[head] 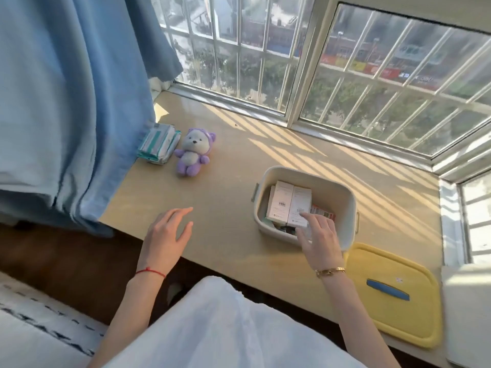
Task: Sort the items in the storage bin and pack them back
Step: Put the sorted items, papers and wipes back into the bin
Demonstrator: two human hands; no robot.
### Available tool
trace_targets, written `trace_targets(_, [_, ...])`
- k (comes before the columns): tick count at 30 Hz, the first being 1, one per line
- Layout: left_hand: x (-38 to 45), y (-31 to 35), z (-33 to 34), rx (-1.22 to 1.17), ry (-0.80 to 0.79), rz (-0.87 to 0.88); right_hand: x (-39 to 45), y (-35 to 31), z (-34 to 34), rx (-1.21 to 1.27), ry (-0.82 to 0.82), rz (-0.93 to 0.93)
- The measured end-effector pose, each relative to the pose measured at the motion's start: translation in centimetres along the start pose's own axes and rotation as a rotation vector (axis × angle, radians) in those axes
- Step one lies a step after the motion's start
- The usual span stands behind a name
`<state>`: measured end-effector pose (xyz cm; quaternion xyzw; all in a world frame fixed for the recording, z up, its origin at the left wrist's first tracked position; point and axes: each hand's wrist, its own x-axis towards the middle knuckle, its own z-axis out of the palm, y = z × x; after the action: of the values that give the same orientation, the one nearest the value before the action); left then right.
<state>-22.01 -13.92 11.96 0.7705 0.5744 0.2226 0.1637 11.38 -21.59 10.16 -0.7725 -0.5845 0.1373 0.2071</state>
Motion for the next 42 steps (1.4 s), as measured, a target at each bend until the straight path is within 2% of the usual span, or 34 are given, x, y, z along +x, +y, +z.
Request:
trace_targets(6, [-1.4,-8.5,-5.7,0.018,0.025,-0.07,-0.1,-7.3,4.5,-0.002,0.007,-0.071])
trace_targets(12, [-0.9,-17.6,-12.5,0.029,0.023,-0.087,-0.7,-17.3,10.2,0.022,0.005,-0.041])
trace_targets(17, [1.0,-24.4,-17.2,0.006,-0.039,-0.056,-1.0,-25.0,14.0,0.065,0.022,0.007])
trace_targets(22, [3.5,-28.2,-20.0,-0.001,-0.073,0.0,-0.3,-29.8,16.1,0.083,0.028,0.052])
trace_targets(35, [15.6,-32.4,-17.4,-0.096,-0.163,-0.002,9.5,-32.8,18.9,0.081,0.051,0.101])
trace_targets(42, [24.5,-33.9,-13.0,-0.152,-0.258,-0.018,17.9,-32.8,21.4,0.111,-0.015,0.117])
